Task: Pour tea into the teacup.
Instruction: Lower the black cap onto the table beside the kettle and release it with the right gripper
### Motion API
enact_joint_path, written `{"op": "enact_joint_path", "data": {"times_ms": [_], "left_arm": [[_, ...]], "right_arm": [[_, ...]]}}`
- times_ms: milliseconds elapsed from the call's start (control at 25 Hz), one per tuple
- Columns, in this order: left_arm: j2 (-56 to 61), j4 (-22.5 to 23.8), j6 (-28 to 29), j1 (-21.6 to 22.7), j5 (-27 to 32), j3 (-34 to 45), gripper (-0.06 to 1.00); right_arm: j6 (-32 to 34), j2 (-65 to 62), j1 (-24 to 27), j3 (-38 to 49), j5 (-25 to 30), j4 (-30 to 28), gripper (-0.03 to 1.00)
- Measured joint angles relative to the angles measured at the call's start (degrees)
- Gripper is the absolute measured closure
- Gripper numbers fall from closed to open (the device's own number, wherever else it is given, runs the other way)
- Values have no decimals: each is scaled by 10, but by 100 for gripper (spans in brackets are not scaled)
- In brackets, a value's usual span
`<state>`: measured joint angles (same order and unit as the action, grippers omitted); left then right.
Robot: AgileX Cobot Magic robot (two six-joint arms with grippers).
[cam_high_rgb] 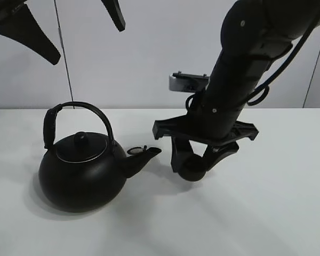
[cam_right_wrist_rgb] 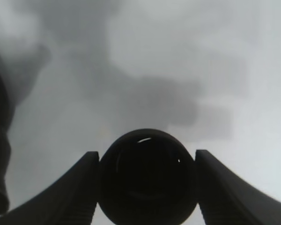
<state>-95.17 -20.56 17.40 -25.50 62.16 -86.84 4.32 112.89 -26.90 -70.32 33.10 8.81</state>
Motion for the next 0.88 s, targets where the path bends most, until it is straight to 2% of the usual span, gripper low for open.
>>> {"op": "enact_joint_path", "data": {"times_ms": [200,680,880], "left_arm": [[0,0,0,0,0,0,26],[0,0,0,0,0,0,26],[0,0,0,0,0,0,26]], "right_arm": [[-5,38,-26,-12,1,-2,57],[-5,46,-30,-23,1,-5,57],[-5,51,-31,-23,4,-1,45]]}}
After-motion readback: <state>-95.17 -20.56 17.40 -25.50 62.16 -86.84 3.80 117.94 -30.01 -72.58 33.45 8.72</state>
